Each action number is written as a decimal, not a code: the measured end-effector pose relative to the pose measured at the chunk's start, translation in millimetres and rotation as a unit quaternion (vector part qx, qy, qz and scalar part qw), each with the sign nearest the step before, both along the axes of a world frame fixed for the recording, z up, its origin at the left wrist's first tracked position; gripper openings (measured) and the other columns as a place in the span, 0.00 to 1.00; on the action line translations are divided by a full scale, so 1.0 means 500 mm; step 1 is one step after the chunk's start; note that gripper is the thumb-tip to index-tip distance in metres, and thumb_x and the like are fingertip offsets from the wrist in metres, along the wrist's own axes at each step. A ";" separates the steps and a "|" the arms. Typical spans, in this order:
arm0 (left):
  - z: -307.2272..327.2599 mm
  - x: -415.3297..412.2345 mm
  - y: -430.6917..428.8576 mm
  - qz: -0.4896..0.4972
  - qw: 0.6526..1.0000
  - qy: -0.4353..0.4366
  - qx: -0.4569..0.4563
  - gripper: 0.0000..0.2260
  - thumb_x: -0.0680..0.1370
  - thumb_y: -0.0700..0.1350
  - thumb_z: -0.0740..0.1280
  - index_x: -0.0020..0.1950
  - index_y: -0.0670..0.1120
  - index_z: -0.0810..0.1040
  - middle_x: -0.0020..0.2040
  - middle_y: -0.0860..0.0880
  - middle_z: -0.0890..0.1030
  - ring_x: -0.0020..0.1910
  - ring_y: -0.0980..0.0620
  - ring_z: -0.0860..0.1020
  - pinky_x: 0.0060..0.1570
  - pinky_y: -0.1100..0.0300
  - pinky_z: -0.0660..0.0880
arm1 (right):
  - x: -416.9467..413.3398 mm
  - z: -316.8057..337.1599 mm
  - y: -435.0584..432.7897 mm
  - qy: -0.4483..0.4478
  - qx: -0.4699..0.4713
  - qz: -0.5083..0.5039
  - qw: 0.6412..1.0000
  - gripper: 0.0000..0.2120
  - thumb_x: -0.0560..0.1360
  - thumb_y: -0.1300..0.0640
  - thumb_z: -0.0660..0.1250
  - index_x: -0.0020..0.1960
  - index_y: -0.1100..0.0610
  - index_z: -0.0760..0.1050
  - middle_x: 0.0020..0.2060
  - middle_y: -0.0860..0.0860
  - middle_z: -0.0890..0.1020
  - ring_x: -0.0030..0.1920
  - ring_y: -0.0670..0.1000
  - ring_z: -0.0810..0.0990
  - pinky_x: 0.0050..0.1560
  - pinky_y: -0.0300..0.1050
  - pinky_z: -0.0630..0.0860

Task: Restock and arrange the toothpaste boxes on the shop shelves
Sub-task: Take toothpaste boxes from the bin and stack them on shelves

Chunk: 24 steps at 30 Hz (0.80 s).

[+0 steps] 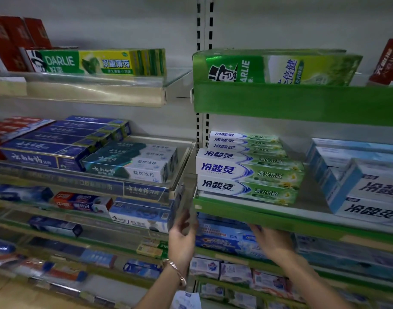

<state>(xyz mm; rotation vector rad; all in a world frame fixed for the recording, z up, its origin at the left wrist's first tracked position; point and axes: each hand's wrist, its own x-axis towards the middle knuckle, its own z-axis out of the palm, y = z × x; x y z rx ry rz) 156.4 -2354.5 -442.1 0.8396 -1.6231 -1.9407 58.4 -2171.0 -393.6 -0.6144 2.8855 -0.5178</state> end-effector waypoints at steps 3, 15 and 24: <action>-0.020 -0.014 -0.005 -0.009 1.000 -0.029 0.009 0.17 0.76 0.40 0.69 0.64 0.42 0.75 0.57 0.47 0.80 0.60 0.47 0.77 0.63 0.51 0.72 | -0.026 -0.014 -0.001 -0.011 -0.052 0.042 0.998 0.13 0.80 0.45 0.56 0.54 0.49 0.76 0.37 0.43 0.76 0.37 0.44 0.75 0.34 0.35 0.70; -0.053 -0.039 -0.019 -0.036 0.997 -0.072 -0.017 0.14 0.80 0.37 0.62 0.66 0.39 0.72 0.59 0.39 0.79 0.60 0.40 0.76 0.62 0.44 0.72 | -0.047 0.009 0.005 -0.270 0.022 0.030 0.962 0.24 0.82 0.45 0.48 0.74 0.55 0.62 0.71 0.55 0.69 0.59 0.47 0.75 0.46 0.27 0.66; -0.077 -0.070 -0.010 -0.036 0.996 -0.063 -0.060 0.14 0.82 0.37 0.55 0.65 0.32 0.71 0.50 0.44 0.79 0.43 0.52 0.77 0.38 0.71 0.76 | -0.002 -0.087 0.008 -0.096 -0.249 -0.210 0.941 0.14 0.81 0.52 0.58 0.58 0.57 0.77 0.62 0.56 0.77 0.68 0.57 0.67 0.71 0.47 0.55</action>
